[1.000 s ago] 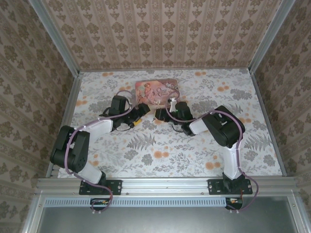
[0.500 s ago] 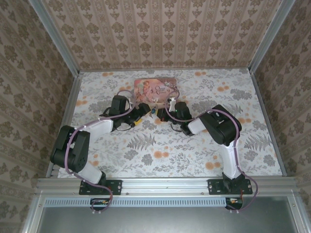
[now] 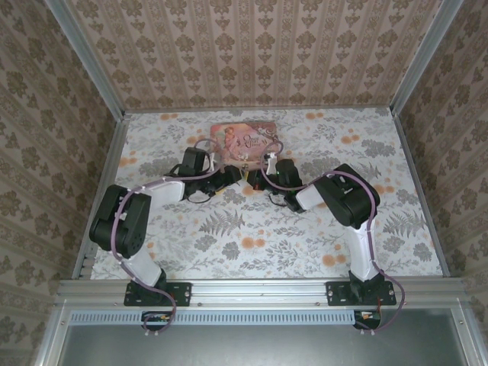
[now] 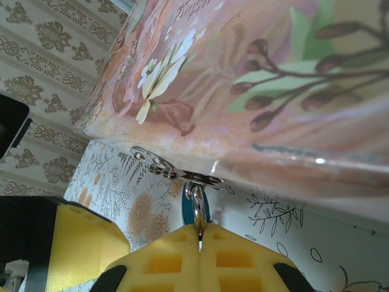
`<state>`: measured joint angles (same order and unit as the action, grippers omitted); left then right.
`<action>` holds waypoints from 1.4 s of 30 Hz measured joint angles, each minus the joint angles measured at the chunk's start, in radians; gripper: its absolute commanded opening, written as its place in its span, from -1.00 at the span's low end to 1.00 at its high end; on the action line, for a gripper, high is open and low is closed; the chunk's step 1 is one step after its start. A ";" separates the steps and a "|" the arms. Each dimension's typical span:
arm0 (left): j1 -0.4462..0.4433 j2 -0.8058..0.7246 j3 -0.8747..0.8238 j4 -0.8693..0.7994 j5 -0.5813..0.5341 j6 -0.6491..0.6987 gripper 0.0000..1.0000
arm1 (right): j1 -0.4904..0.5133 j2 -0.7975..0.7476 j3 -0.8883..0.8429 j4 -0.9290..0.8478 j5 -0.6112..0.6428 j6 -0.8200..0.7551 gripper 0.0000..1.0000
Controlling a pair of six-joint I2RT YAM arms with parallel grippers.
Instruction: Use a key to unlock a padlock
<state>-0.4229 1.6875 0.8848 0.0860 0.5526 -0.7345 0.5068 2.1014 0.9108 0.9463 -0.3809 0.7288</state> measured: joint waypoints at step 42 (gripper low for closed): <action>-0.021 0.237 0.106 0.237 0.159 0.195 0.23 | -0.120 0.000 0.084 -0.200 -0.361 -0.109 -1.00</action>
<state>-0.4438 1.9240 0.9909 0.3225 0.7113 -0.5396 0.3870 2.1014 0.9951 0.7467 -0.7418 0.6197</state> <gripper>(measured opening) 0.640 0.067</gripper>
